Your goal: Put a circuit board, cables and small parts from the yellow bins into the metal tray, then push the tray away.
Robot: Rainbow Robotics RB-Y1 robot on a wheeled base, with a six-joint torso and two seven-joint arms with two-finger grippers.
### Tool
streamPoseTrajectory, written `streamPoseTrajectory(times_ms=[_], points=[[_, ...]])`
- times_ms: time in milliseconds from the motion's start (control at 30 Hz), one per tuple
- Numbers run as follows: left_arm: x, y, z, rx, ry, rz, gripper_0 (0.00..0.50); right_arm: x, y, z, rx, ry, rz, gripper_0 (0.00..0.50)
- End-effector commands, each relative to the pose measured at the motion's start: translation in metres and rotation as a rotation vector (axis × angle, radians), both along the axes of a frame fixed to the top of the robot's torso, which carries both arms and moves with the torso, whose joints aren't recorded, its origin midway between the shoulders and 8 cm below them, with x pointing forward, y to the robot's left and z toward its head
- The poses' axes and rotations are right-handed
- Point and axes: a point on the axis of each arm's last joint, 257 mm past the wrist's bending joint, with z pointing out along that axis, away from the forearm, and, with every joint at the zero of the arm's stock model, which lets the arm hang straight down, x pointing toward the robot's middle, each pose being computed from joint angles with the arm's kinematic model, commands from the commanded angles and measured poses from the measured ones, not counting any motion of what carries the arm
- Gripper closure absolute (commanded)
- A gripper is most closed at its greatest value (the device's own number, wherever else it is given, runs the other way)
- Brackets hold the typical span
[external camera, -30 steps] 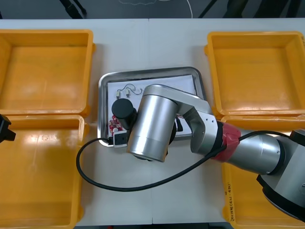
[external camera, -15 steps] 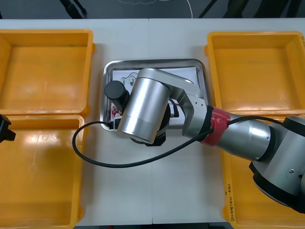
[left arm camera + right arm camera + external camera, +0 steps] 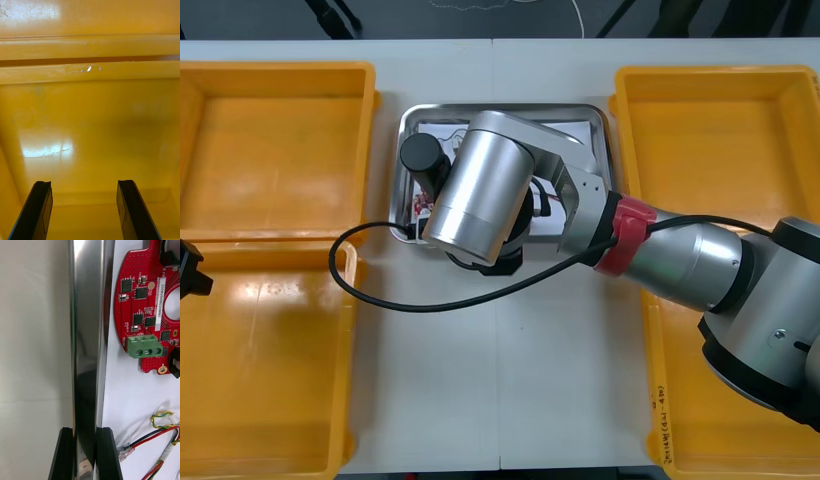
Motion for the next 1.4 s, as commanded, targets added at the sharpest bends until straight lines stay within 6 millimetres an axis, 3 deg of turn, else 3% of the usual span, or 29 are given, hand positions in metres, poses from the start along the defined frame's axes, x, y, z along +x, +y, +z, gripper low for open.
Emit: streamPoseTrajectory(times_ms=[33, 900, 1400], points=[[-0.003, 0.018, 0.016, 0.091, -0.021, -0.071, 0.000, 0.014, 0.030, 0.037, 0.025, -0.065, 0.082, 0.500], [-0.003, 0.018, 0.016, 0.091, -0.021, -0.071, 0.000, 0.079, 0.023, 0.070, 0.043, -0.198, 0.051, 0.500], [-0.003, 0.018, 0.016, 0.091, -0.021, -0.071, 0.000, 0.101, 0.029, 0.089, 0.083, -0.282, 0.066, 0.500]])
